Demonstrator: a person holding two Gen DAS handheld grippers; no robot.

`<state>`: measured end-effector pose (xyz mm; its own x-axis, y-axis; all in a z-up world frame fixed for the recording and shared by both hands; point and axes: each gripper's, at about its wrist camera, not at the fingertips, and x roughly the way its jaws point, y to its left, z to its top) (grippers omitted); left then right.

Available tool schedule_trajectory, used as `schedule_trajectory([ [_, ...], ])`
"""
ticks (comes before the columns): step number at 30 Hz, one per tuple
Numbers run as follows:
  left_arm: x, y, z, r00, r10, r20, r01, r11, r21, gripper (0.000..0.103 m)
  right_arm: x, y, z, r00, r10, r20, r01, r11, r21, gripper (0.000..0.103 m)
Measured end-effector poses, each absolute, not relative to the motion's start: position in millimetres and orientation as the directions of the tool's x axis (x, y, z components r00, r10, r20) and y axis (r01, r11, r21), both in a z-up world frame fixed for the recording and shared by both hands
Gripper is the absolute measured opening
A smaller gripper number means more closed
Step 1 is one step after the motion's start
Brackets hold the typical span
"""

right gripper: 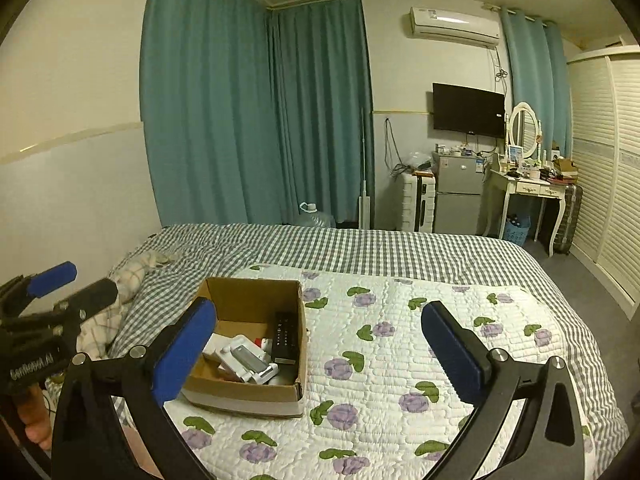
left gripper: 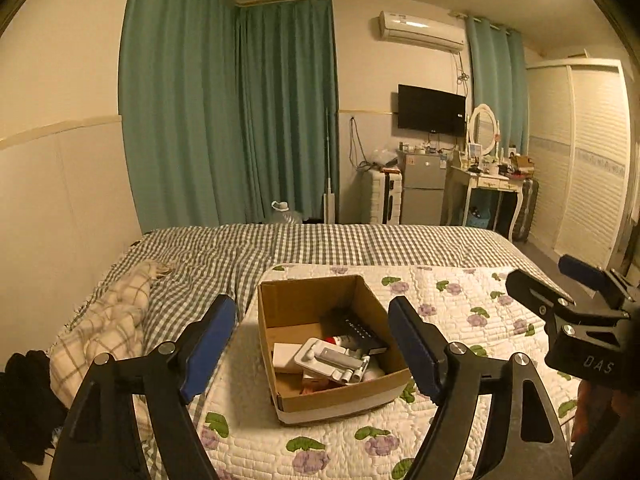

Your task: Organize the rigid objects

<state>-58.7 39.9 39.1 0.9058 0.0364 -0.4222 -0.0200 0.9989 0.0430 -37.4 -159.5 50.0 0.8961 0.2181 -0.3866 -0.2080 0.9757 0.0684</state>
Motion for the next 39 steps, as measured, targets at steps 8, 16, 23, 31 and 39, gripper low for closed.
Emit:
schedule_trajectory([
  [8, -59.1, 36.5, 35.0, 0.901, 0.046, -0.432, -0.024, 0.998, 0.057, 0.082, -39.9, -154.9, 47.5, 0.895, 0.219, -0.388, -0.212, 0.975, 0.060, 0.103],
  [16, -60.1, 38.1, 34.6, 0.896, 0.040, -0.442, -0.021, 0.999, 0.048, 0.083, -38.7, -152.5, 46.5, 0.894, 0.217, -0.391, -0.211, 0.976, 0.059, 0.103],
  [23, -59.0, 40.6, 31.8, 0.886, 0.004, -0.463, 0.007, 1.000, 0.023, 0.084, -37.9, -150.9, 42.8, 0.891, 0.215, -0.400, -0.212, 0.976, 0.053, 0.103],
  [31, -58.9, 42.8, 32.1, 0.888, 0.033, -0.459, -0.015, 0.999, 0.041, 0.087, -36.8, -151.0, 39.5, 0.887, 0.210, -0.411, -0.209, 0.977, 0.048, 0.103],
  [39, -57.8, 45.4, 32.4, 0.885, 0.047, -0.463, -0.032, 0.999, 0.041, 0.087, -36.6, -153.0, 36.7, 0.887, 0.208, -0.413, -0.207, 0.977, 0.049, 0.103],
])
